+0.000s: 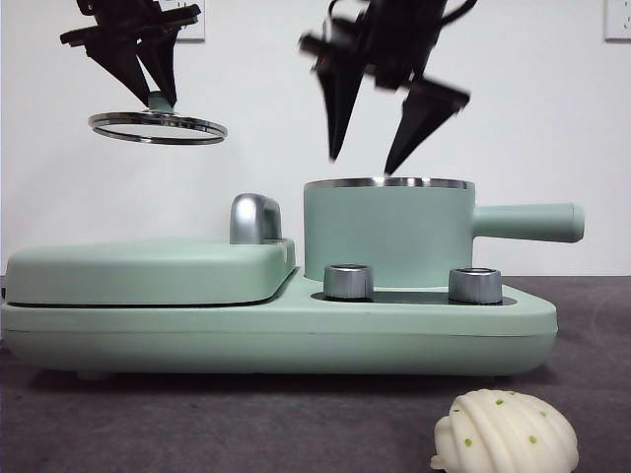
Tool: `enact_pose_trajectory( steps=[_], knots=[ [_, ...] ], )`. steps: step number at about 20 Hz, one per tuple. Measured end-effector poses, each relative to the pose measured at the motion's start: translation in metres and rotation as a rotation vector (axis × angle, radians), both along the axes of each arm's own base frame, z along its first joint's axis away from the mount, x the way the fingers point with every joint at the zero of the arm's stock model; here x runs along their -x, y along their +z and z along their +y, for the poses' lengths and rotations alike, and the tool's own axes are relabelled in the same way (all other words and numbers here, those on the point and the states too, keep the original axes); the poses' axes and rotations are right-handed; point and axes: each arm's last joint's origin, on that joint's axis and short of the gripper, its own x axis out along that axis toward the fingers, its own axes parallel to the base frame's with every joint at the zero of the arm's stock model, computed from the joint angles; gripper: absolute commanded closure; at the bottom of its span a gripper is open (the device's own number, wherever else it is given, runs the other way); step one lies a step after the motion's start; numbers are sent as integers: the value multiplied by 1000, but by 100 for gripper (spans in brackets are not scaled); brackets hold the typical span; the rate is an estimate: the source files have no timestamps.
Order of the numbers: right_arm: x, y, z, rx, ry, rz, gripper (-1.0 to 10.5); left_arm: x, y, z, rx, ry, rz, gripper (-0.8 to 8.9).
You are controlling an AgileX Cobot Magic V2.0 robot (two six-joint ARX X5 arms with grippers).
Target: Put the buns in a small steamer
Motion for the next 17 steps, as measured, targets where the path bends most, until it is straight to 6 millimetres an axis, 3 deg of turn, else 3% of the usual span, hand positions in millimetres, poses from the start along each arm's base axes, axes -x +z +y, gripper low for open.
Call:
enact_pose_trajectory(
  steps=[2,5,7,10,14,17],
  knots=[
    [6,11,-6,4,-11,-21,621,0,0,0,0,0,0,757],
    [10,11,-9,25,-11,15,621,0,0,0,0,0,0,757],
    [19,9,-13,85,-2,80,621,0,0,0,0,1,1,757],
    [40,23,-16,110,22,37,621,0,0,0,3,2,2,757],
    [110,48,-20,74,118,-16,621,0,0,0,3,4,5,757],
    [165,34,-17,92,216,25,621,0,0,0,5,5,5,757]
  ],
)
